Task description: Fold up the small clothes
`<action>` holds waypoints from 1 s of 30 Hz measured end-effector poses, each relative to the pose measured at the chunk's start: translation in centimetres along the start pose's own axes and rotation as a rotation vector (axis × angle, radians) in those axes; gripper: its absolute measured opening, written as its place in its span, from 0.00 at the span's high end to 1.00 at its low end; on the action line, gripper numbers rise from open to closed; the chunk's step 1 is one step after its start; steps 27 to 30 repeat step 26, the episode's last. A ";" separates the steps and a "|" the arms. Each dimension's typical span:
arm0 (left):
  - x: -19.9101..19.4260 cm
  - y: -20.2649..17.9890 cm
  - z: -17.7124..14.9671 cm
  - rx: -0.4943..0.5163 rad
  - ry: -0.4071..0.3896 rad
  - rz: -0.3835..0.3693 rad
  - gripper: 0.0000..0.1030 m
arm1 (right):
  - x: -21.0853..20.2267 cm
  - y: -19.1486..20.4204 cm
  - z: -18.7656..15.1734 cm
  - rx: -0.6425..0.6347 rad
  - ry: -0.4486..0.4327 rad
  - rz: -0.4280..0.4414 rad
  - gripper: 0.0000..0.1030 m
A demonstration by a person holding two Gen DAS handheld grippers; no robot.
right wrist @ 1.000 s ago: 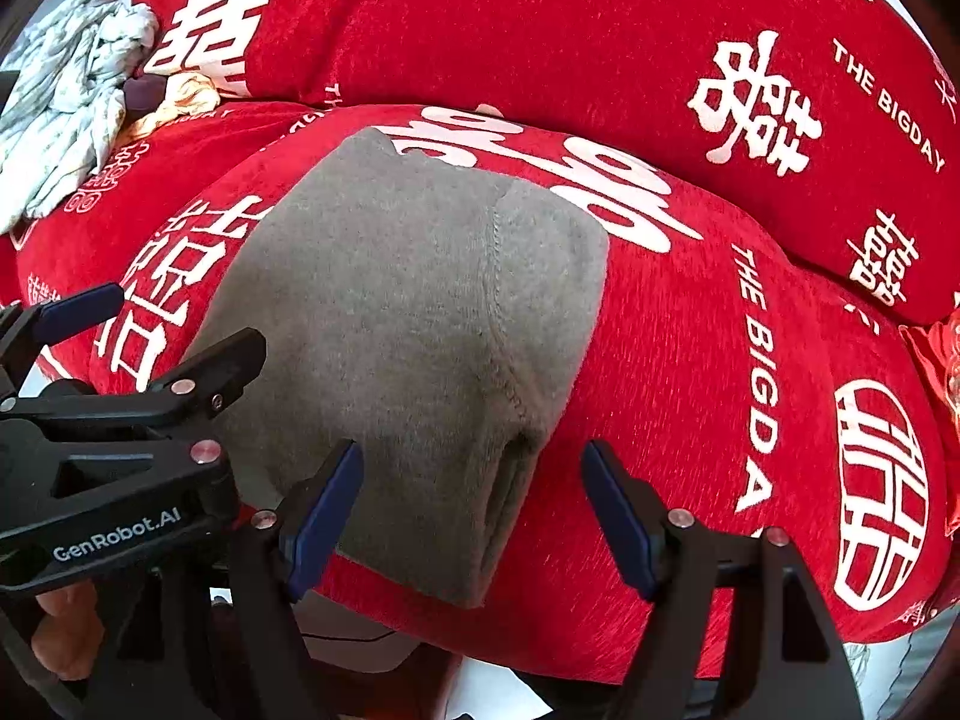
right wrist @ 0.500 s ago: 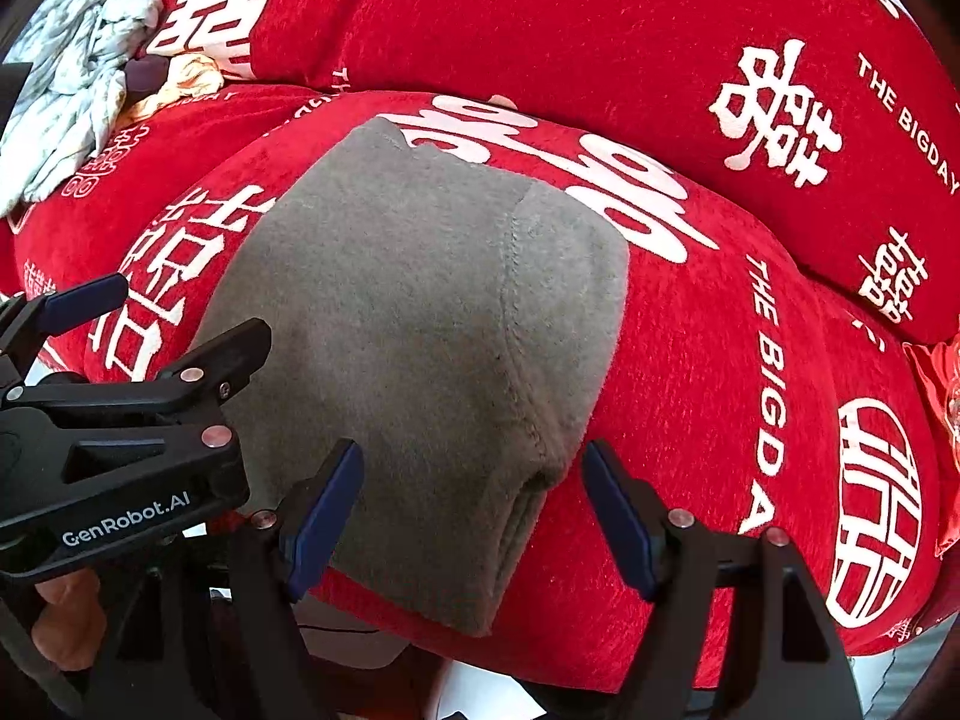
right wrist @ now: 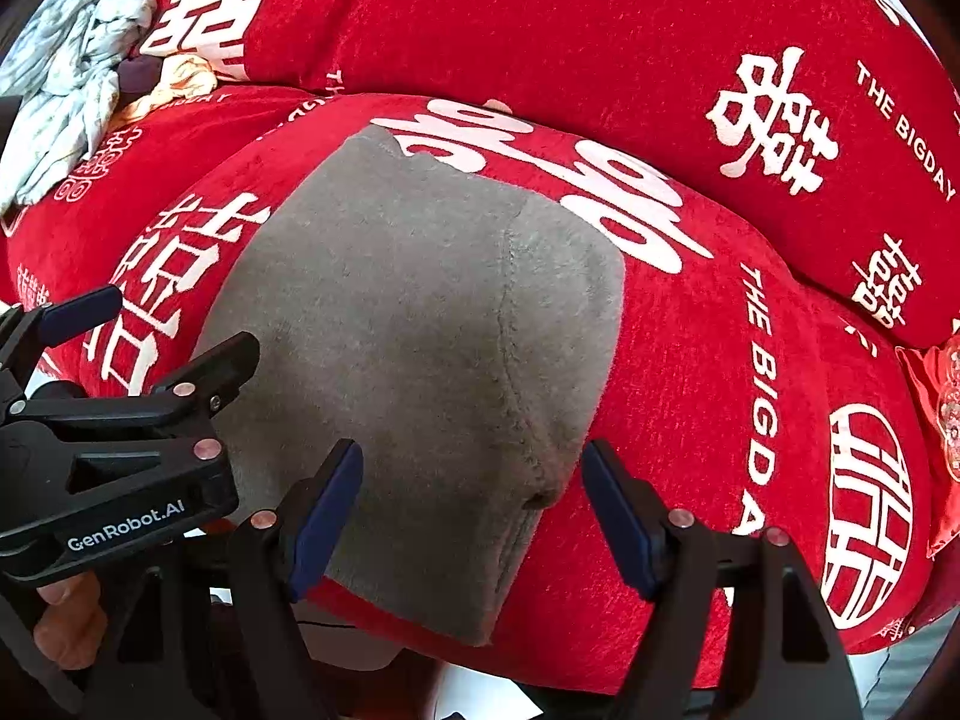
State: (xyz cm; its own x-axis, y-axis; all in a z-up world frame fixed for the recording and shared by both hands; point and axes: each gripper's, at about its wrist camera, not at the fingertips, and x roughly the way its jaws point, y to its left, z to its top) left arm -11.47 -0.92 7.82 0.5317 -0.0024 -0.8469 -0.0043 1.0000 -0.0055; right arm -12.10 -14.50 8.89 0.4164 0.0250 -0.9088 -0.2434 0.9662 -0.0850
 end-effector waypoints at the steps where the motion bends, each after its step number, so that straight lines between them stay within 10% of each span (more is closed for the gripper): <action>1: 0.0 0.0 0.0 -0.001 0.000 0.000 0.00 | 0.0 0.1 0.0 -0.002 0.000 0.000 0.24; 30: 0.3 0.4 0.0 -0.016 0.013 0.002 0.00 | 0.2 0.2 -0.2 0.008 0.001 0.013 0.24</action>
